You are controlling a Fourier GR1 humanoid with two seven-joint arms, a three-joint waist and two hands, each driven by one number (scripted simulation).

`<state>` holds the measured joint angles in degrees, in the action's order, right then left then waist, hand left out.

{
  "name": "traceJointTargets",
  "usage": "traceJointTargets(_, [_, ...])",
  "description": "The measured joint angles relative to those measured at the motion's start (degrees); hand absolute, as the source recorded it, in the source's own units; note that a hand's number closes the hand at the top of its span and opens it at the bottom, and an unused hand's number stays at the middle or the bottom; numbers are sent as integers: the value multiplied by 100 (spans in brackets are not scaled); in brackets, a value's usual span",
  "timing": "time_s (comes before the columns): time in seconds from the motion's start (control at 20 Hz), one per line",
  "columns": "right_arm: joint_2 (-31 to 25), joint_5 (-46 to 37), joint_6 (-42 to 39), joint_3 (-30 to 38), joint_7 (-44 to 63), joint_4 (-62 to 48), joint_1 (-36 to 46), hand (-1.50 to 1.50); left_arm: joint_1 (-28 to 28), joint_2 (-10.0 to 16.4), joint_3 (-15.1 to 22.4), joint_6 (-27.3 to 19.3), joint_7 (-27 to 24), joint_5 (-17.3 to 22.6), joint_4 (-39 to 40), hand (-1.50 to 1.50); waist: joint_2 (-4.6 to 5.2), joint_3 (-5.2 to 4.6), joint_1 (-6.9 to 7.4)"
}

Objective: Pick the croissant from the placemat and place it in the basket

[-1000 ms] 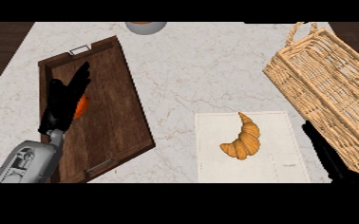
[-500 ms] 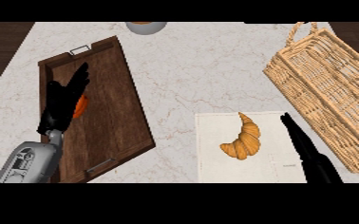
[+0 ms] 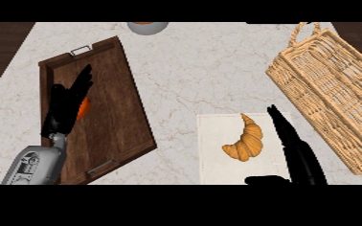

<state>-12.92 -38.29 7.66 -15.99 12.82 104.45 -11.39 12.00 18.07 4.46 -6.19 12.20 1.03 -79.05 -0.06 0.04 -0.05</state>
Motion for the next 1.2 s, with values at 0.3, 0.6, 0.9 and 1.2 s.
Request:
traceJointTargets(0.3, [232, -105, -13, 94, -137, -435, 243, -150, 4, -103, -206, 213, 9, -160, 6, 0, 2, 1, -2])
traceJointTargets(0.6, [403, -157, -164, 139, -126, -689, 360, -150, 75, -201, -414, 359, 20, -308, 38, 0, 1, 1, -4])
traceJointTargets(0.9, [563, -217, -275, 204, -125, -954, 530, -150, 116, -391, -525, 421, 3, -500, 132, 0, 4, -3, -5])
traceJointTargets(1.2, [725, -311, -133, 266, -348, -1328, 592, -150, 89, -417, -720, 597, 51, -579, 61, 0, 4, -2, -3])
